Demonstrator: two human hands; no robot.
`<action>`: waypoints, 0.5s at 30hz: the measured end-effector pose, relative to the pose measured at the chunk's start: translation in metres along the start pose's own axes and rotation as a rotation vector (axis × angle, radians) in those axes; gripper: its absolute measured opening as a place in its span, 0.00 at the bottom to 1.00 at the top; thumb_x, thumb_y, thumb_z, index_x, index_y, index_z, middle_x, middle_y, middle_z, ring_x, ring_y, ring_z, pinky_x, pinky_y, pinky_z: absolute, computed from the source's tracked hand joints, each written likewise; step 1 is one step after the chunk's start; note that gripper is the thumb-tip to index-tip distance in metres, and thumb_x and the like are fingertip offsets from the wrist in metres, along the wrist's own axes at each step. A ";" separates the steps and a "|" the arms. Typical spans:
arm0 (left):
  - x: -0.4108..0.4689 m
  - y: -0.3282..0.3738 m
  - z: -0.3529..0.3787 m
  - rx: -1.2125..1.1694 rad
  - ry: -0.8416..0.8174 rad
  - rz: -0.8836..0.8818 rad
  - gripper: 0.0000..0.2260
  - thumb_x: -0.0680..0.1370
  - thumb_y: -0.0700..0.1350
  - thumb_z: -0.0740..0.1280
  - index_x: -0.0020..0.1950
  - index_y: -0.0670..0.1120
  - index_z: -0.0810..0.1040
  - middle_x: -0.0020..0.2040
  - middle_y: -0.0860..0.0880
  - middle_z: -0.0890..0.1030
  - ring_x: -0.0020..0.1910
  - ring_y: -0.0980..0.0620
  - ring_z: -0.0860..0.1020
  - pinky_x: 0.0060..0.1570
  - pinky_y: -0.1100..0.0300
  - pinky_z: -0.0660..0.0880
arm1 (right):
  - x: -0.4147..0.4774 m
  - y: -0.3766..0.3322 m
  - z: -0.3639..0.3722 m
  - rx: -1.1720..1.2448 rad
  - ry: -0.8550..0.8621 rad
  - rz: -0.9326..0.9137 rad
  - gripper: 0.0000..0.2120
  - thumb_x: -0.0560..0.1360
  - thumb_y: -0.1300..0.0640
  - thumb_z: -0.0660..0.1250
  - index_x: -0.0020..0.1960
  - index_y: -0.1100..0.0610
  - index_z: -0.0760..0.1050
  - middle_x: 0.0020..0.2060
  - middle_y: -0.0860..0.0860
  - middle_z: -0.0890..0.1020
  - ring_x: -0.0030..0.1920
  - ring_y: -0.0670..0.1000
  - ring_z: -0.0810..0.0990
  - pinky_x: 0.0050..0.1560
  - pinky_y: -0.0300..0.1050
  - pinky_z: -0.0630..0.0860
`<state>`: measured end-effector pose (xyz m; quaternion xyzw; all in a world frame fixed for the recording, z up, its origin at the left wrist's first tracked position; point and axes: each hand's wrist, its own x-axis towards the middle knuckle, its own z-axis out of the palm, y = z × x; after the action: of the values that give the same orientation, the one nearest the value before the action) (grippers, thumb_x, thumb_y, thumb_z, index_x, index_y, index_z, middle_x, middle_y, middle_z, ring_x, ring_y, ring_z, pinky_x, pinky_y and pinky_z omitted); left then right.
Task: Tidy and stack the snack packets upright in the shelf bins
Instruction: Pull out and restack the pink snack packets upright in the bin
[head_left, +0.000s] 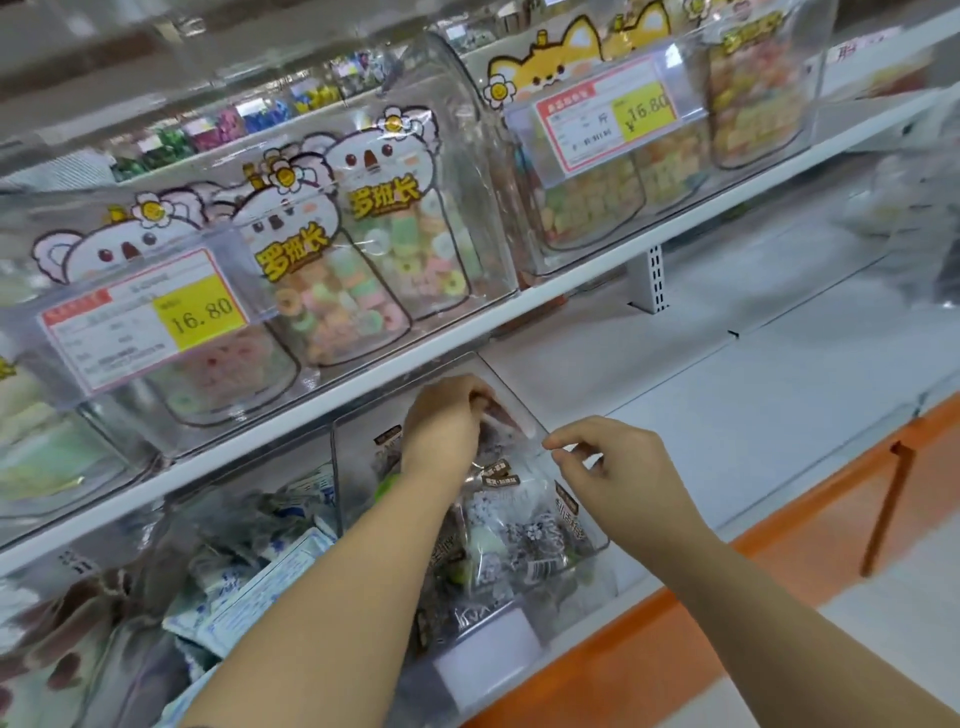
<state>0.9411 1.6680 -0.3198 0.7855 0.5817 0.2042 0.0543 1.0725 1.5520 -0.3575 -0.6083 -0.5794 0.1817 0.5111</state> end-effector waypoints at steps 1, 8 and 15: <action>-0.010 0.002 -0.008 -0.091 0.084 -0.011 0.08 0.79 0.41 0.62 0.47 0.50 0.80 0.43 0.57 0.80 0.39 0.56 0.77 0.43 0.61 0.74 | -0.001 -0.002 -0.001 0.017 0.004 0.018 0.07 0.75 0.59 0.65 0.49 0.51 0.81 0.39 0.34 0.75 0.37 0.37 0.75 0.41 0.28 0.70; -0.115 0.000 -0.062 -0.688 0.303 -0.043 0.13 0.77 0.37 0.66 0.42 0.56 0.78 0.38 0.60 0.82 0.40 0.65 0.79 0.40 0.73 0.72 | -0.018 -0.041 0.007 -0.032 -0.083 -0.171 0.25 0.71 0.53 0.72 0.65 0.47 0.70 0.53 0.37 0.70 0.52 0.38 0.69 0.46 0.28 0.65; -0.198 -0.044 -0.113 -0.961 0.458 -0.160 0.11 0.77 0.35 0.65 0.43 0.51 0.80 0.40 0.56 0.84 0.43 0.58 0.81 0.45 0.64 0.78 | -0.065 -0.100 0.052 -0.007 -0.220 -0.338 0.20 0.70 0.58 0.72 0.60 0.46 0.75 0.54 0.38 0.76 0.56 0.37 0.68 0.53 0.23 0.62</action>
<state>0.8110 1.4799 -0.2824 0.5608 0.4777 0.6087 0.2947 0.9615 1.4958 -0.3196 -0.4806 -0.7262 0.1566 0.4661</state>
